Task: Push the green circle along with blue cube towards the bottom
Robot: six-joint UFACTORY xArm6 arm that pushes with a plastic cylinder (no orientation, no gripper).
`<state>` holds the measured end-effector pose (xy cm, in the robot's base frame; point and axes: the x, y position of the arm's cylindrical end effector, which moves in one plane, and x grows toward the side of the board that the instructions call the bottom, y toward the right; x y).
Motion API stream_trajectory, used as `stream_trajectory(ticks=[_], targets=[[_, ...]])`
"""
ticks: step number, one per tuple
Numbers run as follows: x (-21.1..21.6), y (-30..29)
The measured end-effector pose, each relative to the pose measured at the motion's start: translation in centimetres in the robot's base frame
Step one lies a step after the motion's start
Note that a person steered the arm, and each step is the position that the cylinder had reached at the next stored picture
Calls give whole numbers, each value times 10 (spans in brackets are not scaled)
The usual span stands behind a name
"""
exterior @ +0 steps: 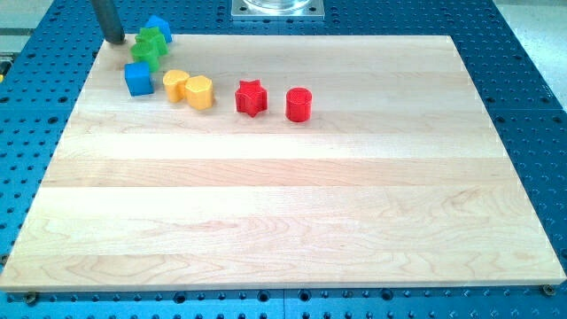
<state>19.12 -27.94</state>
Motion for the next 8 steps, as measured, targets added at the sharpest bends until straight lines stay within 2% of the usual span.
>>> stream_trajectory(ticks=[2, 4, 5, 8], targets=[[6, 16], [105, 11], [129, 16], [130, 14]])
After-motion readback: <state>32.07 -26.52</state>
